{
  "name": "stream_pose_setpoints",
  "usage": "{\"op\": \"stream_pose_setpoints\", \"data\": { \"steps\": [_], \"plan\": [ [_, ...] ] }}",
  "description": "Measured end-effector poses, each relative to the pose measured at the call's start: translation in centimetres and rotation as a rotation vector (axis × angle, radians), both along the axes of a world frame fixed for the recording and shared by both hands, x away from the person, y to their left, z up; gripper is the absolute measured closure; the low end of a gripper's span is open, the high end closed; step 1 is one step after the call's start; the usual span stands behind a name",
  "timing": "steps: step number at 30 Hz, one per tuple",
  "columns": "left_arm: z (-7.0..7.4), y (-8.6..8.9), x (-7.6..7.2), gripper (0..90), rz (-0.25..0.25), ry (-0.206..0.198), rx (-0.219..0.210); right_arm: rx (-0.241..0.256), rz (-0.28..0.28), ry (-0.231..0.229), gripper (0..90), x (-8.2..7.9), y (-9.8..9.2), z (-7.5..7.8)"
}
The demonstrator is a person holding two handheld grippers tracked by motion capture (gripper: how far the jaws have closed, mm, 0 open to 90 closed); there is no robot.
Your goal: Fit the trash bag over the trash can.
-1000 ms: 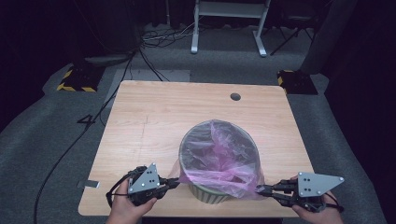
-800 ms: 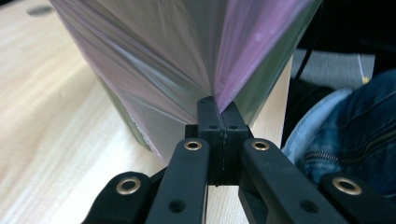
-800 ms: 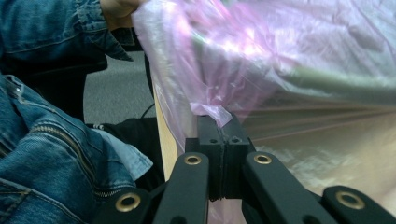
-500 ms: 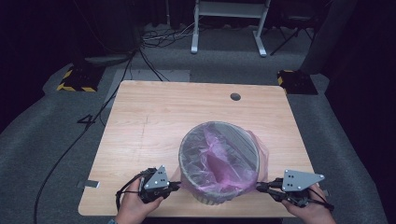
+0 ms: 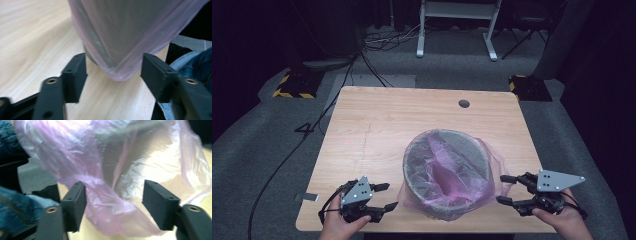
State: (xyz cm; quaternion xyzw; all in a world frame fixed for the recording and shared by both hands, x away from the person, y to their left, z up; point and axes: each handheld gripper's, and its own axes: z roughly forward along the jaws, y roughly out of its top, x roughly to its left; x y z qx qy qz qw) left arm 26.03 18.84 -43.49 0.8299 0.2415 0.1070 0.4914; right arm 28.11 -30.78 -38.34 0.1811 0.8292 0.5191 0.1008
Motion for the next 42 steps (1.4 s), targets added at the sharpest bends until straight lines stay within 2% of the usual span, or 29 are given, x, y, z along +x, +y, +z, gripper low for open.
{"op": "stream_pose_setpoints", "data": {
  "steps": [2, 4, 5, 7, 8, 11, 14, 20, 22, 24, 26, 27, 28, 29, 30, 31, 32, 35, 38, 40, 41, 42],
  "plan": [
    [0.4, -0.2, -0.2, 32.2, 0.003, -0.01, -0.009, 0.021, 0.026, -0.009, 36.2, 0.3, -0.3, 0.9],
    [0.8, -0.8, -0.5, 30.5, -0.019, -0.015, 0.002, 0.024, 0.045, 0.014, 32.4, 0.3, -0.8, 1.4],
    [0.8, -1.2, -0.7, 30.1, -0.028, -0.015, 0.008, 0.009, 0.044, 0.021, 32.7, 0.2, -1.0, 1.4],
    [1.0, -2.1, -0.9, 28.3, -0.047, -0.021, 0.021, -0.054, -0.006, 0.005, 32.5, -0.1, -1.9, 1.5],
    [1.0, -2.3, -1.0, 27.7, -0.048, -0.023, 0.023, -0.07, -0.022, 0.01, 32.5, -0.3, -2.3, 1.4],
    [0.9, -3.0, -0.9, 27.1, -0.057, -0.025, 0.019, -0.074, -0.035, 0.034, 32.5, -0.7, -3.1, 1.1],
    [0.5, -3.3, -0.5, 25.6, -0.044, -0.017, 0.012, -0.1, -0.005, 0.054, 33.0, -1.3, -3.6, 1.1],
    [0.4, -4.5, -0.5, 24.5, -0.048, -0.015, 0.024, -0.061, 0.002, 0.043, 31.6, -1.1, -3.8, 2.1],
    [0.4, -4.8, -0.5, 25.6, -0.05, -0.02, 0.03, -0.044, 0.039, 0.055, 30.4, -1.0, -3.8, 2.4],
    [0.3, -5.1, -0.3, 29.9, -0.045, -0.017, 0.029, -0.048, 0.051, 0.063, 30.6, -1.1, -4.0, 2.5],
    [0.2, -5.1, 0.0, 32.7, -0.036, -0.018, 0.042, -0.068, 0.004, 0.05, 30.2, -0.9, -4.1, 2.5],
    [0.1, -5.2, 0.2, 35.6, -0.035, -0.017, 0.049, -0.097, -0.035, 0.037, 29.4, -0.7, -3.9, 2.4],
    [0.1, -5.2, 0.4, 40.5, -0.04, -0.018, 0.049, -0.116, -0.064, 0.018, 28.5, -0.3, -3.6, 2.4],
    [0.1, -5.2, 0.6, 47.5, -0.048, -0.013, 0.051, -0.114, -0.076, 0.014, 28.1, 0.0, -3.2, 2.4],
    [0.1, -5.1, 0.7, 50.0, -0.046, -0.009, 0.049, -0.104, -0.082, 0.013, 28.0, 0.4, -2.7, 2.4],
    [0.1, -5.0, 0.7, 59.8, -0.047, -0.015, 0.047, -0.089, -0.086, 0.0, 26.6, 0.9, -2.1, 2.6],
    [0.2, -4.8, 0.7, 68.5, -0.049, -0.013, 0.036, -0.084, -0.085, -0.009, 25.5, 1.2, -1.7, 2.7],
    [0.5, -4.4, 0.8, 81.2, -0.047, -0.022, 0.044, -0.072, -0.053, -0.011, 22.7, 2.6, 0.0, 2.8],
    [0.8, -4.0, 1.0, 89.5, -0.039, -0.016, 0.037, -0.084, -0.006, 0.019, 21.2, 4.5, 1.5, 2.2],
    [1.0, -3.9, 1.2, 90.0, -0.029, -0.022, 0.039, -0.108, 0.018, 0.035, 21.7, 5.7, 2.3, 1.5],
    [1.0, -3.8, 1.3, 90.0, -0.026, -0.017, 0.036, -0.116, 0.027, 0.048, 26.3, 6.4, 2.7, 1.0],
    [1.1, -3.7, 1.4, 90.0, -0.024, -0.016, 0.034, -0.12, 0.044, 0.071, 37.7, 7.0, 2.9, 0.7]
  ]
}}
